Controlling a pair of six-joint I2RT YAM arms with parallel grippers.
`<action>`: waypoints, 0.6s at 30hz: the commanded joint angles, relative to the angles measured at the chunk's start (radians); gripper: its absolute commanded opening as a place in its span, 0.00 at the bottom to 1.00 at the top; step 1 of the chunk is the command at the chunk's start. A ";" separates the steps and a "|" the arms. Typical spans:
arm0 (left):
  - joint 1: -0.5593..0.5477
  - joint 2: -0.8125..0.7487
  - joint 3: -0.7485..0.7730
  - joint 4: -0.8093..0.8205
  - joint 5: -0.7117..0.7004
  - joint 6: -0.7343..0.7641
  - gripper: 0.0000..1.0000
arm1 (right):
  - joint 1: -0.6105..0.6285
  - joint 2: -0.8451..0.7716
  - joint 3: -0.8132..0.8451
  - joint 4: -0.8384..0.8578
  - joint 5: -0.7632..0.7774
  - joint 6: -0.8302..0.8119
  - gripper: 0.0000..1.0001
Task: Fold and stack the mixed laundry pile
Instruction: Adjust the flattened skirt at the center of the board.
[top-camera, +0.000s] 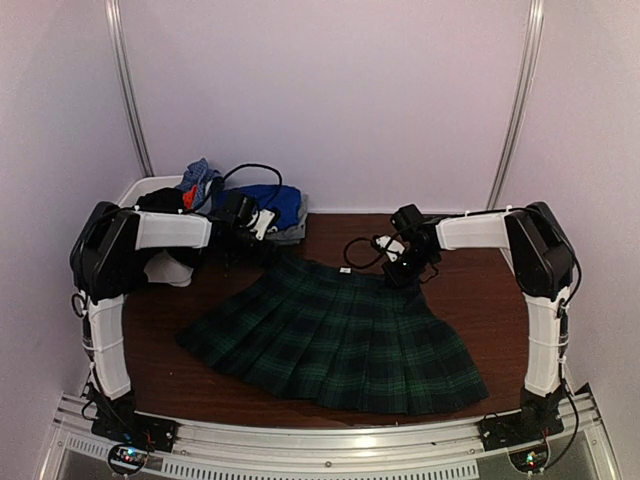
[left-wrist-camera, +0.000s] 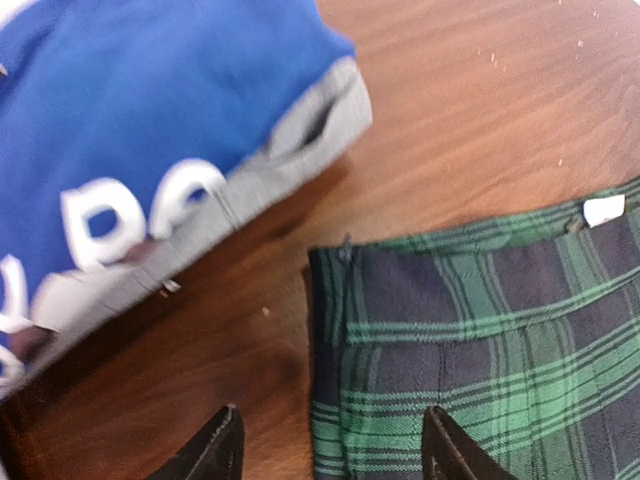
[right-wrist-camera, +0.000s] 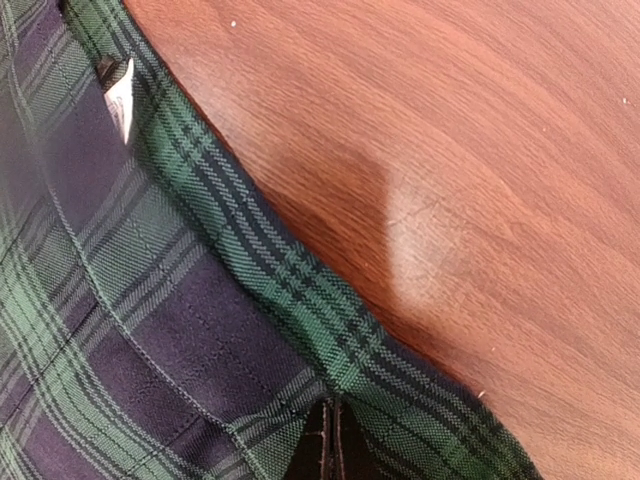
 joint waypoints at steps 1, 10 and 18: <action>0.000 0.027 -0.015 0.038 0.052 -0.063 0.61 | -0.028 0.002 -0.023 -0.047 0.026 0.028 0.00; -0.003 0.090 0.172 -0.149 -0.012 -0.119 0.61 | -0.038 0.018 -0.037 -0.026 -0.047 0.030 0.00; -0.026 0.063 0.153 -0.181 0.051 -0.197 0.59 | -0.038 0.037 -0.030 -0.052 -0.015 0.051 0.00</action>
